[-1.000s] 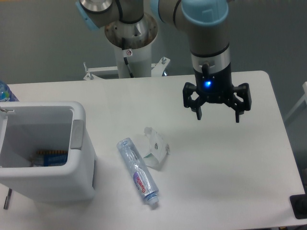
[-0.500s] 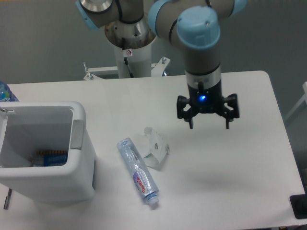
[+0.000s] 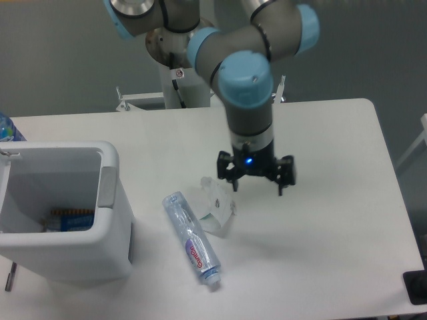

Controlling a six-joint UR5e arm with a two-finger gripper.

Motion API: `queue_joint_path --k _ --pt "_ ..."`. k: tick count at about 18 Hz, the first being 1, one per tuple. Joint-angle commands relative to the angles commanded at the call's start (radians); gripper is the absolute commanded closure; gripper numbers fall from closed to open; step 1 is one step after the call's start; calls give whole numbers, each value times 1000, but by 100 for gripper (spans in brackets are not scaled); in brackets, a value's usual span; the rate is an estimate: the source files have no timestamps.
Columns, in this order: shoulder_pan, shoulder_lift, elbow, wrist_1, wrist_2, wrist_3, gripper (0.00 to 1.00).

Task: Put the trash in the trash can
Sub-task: 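Move the open gripper down toward the crumpled white paper, then close the gripper on the crumpled white paper and lift it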

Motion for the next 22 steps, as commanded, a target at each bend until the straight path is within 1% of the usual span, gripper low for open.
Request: queue_joint_path --k 3,7,10,15,18,22 --pt "-26 -26 -9 5 -2 0 0" --pt "-48 -54 -45 6 -2 -3 0" --pt "-68 -61 -46 6 -2 -9 0" --pt "-84 -115 -48 6 5 -12 0" --pt "-86 -123 -43 8 18 -12 0" --pt "-86 -127 -40 12 54 -12 32"
